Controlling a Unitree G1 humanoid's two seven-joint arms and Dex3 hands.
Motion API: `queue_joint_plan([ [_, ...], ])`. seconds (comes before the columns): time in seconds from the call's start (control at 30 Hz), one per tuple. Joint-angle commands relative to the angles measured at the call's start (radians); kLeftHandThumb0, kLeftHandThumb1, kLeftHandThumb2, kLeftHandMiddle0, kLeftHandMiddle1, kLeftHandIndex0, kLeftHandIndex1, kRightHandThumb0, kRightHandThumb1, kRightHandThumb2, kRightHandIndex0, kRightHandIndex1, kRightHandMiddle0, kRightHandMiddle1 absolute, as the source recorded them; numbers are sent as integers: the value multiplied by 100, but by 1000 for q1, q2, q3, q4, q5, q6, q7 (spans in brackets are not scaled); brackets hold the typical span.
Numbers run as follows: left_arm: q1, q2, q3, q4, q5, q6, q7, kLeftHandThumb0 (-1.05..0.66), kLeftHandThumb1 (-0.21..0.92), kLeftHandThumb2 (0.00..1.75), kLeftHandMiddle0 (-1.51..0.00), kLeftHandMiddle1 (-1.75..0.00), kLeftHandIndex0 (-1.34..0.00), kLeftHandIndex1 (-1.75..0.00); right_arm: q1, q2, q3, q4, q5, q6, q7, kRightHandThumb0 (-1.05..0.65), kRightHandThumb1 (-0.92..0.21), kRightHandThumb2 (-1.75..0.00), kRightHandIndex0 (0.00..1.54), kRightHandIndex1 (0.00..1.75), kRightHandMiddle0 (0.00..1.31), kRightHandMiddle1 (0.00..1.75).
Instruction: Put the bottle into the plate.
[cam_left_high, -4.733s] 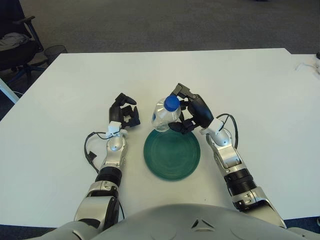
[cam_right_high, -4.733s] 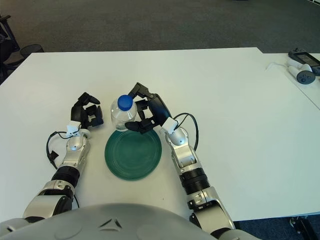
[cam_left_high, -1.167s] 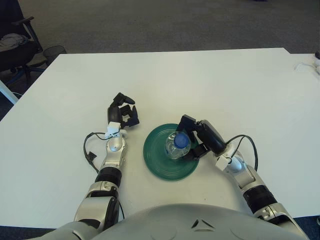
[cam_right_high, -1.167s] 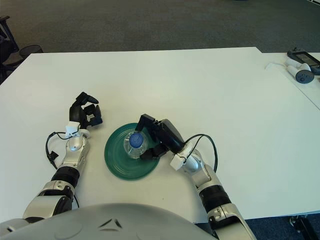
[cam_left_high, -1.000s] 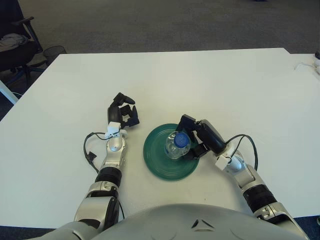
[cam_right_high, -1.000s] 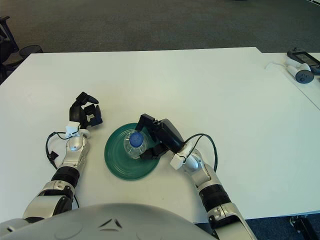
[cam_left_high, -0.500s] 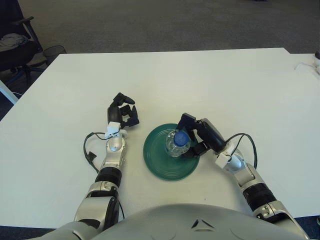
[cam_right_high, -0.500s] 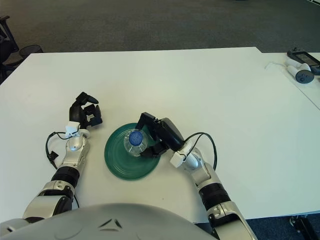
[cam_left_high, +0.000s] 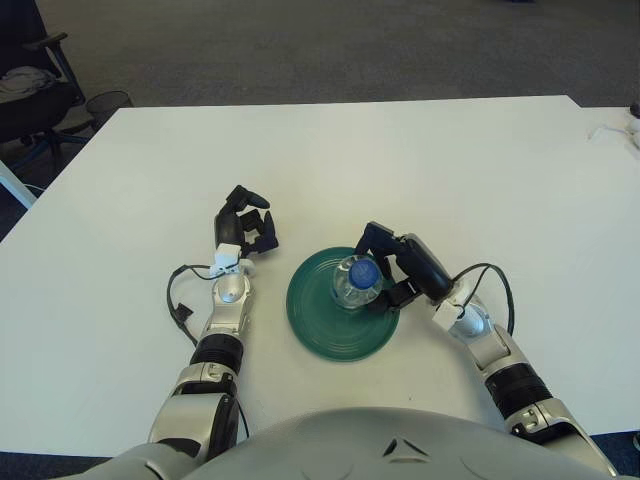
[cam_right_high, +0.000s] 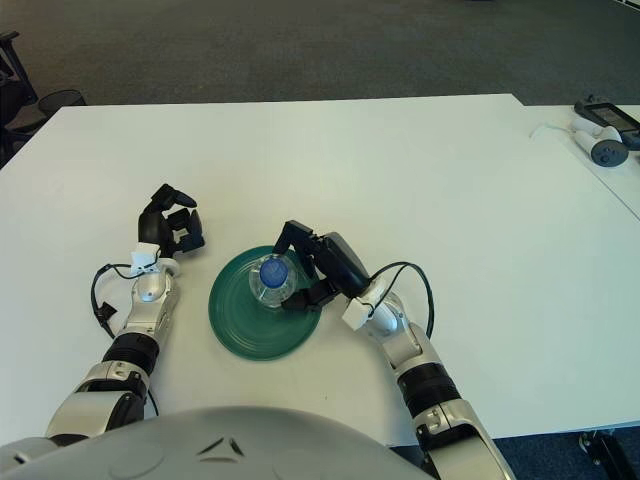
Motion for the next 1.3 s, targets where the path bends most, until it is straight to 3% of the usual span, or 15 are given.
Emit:
queue_joint_plan([
  [0.0,82,-6,-10,40,20,13,4,-50,22,143,-123,-175,-68,-175,-19,-1,-8,-1,21,9,6,-45,-42,-117,95,175,53,175],
  [0.03,83,-6,-10,39,19,15,4,-50,22,143,-123,-175,-68,-175,-20,0,-9,-1,19,9,4,-45,-44,-115,90,175,51,175],
  [0.1,83,-6,-10,37,19,17,4,-50,22,143,-123,-175,-68,-175,-21,0,-11,-2,17,9,3,-43,-53,-104,64,175,45,175],
  [0.13,84,-6,-9,36,16,19,1,-50,22,143,-124,-175,-68,-175,-22,-3,-14,-5,5,11,-1,-42,-54,-102,61,175,44,175],
  [0.2,86,-7,-8,34,11,21,-3,-50,22,143,-124,-175,-68,-175,-24,-8,-18,-12,-16,15,-7,-66,-70,-69,30,153,18,167],
  [0.23,86,-7,-8,34,9,21,-5,-50,22,143,-124,-175,-69,-175,-25,-11,-21,-17,-25,18,-8,-70,-73,-62,25,150,14,164],
  [0.33,87,-7,-7,35,11,12,-2,-50,22,143,-124,-175,-69,-175,-25,-20,-21,-34,-44,32,-2,-84,-85,-39,11,127,5,135],
  [0.4,87,-7,-8,36,15,9,5,-50,22,144,-124,-175,-69,-175,-24,-35,-18,-60,-55,62,21,-94,-89,-30,4,99,2,101],
  [0.53,85,-8,-6,38,8,13,-3,-50,22,144,-124,-175,-69,-175,-18,-59,-10,-108,-74,119,58,-103,-91,-29,1,60,0,58],
  [0.7,83,-6,-8,40,18,7,9,-51,21,144,-125,-175,-69,-175,-7,-94,4,-175,-97,198,116,-104,-92,-38,0,26,0,26],
  [0.9,85,-6,-10,31,21,19,13,-51,21,145,-127,-175,-70,-175,3,-110,14,-220,-92,249,150,-105,-92,-45,0,11,0,14],
  [1.27,92,-11,-10,20,4,29,-4,-51,21,144,-126,-175,-69,-175,20,-122,22,-257,-102,292,155,-105,-92,-44,0,3,0,13],
])
